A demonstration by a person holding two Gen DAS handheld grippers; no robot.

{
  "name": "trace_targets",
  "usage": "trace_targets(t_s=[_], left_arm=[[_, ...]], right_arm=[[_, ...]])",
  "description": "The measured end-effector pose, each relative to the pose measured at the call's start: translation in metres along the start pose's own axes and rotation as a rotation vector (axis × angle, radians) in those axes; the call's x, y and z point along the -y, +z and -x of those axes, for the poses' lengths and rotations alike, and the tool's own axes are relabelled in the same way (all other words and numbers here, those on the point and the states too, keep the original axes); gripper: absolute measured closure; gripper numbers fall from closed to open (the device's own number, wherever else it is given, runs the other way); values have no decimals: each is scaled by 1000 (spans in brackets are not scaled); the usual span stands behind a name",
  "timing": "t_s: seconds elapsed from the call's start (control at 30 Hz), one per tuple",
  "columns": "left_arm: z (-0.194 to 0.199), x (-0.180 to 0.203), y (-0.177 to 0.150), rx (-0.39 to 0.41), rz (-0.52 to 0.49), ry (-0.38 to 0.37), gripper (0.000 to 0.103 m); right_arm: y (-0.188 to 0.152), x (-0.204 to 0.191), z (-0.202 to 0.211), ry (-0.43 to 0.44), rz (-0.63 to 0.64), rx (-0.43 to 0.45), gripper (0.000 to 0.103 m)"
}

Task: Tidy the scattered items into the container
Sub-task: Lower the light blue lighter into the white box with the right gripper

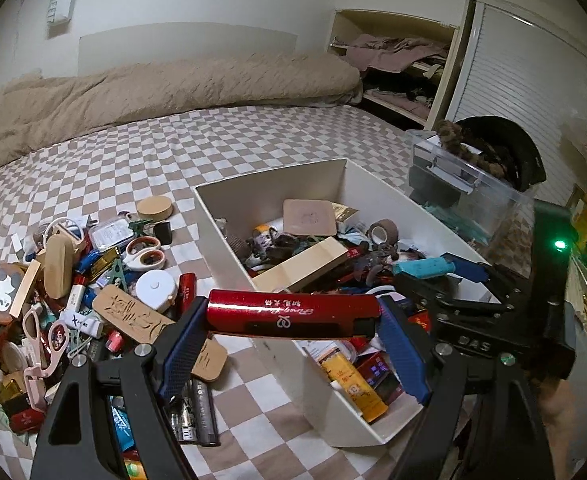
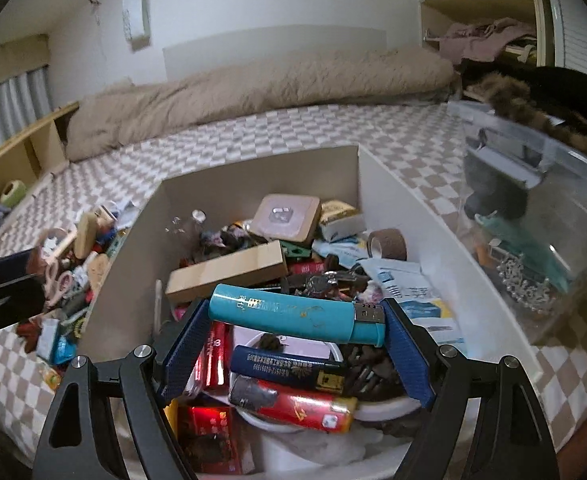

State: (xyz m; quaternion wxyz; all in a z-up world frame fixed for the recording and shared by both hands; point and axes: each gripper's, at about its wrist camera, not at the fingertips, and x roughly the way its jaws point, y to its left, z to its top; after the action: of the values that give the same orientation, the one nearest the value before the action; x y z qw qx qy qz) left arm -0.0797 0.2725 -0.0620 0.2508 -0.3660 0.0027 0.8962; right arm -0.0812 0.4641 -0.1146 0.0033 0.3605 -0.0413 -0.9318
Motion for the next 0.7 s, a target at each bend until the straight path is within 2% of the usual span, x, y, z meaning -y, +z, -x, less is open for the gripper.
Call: trace_targets(t_s=[0.3,0.5,0.7], left_arm=[[-6,-4,-1,-10,-23,8,20],[-15,6,-13,-38,-91,-12,20],[-22,17,-15,-55,-162,-33,20]], right_arm=[[3,-3,-12,-41,39,-70,19],[5,-9,-20,-101,115,-110,19],[7,-8,-24,-111,148,-129,19]])
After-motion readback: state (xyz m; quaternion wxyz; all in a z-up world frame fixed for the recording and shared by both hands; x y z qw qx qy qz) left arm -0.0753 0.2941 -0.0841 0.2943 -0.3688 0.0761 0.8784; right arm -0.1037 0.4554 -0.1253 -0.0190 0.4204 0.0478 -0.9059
